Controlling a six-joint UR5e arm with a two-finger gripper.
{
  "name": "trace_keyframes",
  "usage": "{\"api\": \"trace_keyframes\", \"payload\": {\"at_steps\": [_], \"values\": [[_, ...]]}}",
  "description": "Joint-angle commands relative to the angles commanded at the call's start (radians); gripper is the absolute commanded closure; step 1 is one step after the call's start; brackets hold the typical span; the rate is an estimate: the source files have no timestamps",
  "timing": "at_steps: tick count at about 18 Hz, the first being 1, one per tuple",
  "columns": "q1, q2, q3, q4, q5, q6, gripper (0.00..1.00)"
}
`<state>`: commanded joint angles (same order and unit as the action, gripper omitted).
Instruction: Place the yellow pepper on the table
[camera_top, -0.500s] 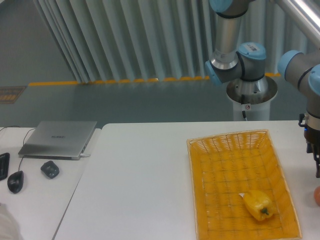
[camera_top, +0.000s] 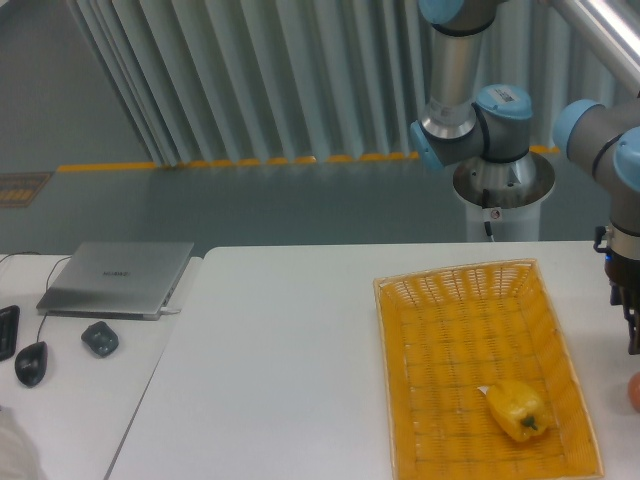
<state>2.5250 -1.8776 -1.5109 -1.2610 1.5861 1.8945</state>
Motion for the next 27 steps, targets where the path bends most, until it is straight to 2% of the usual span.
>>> {"api": "trace_keyframes", "payload": {"at_steps": [5, 8, 12, 15, 19, 21, 27], "values": [[-0.044, 0.026, -0.028, 0.002, -0.002, -0.173, 0.00], [-0.046, 0.054, -0.069, 0.002, 0.000, -0.254, 0.00], [-0.067, 0.066, -0.075, 0.003, -0.002, -0.444, 0.00], [-0.100, 0.069, -0.075, 0.003, 0.000, -0.532, 0.00], [-0.164, 0.069, -0.080, 0.008, -0.002, -0.840, 0.00], [-0.193, 0.063, -0.081, 0.031, -0.002, -0.998, 0.00], [-0.192, 0.064, -0.097, 0.031, 0.000, -1.216, 0.00]]}}
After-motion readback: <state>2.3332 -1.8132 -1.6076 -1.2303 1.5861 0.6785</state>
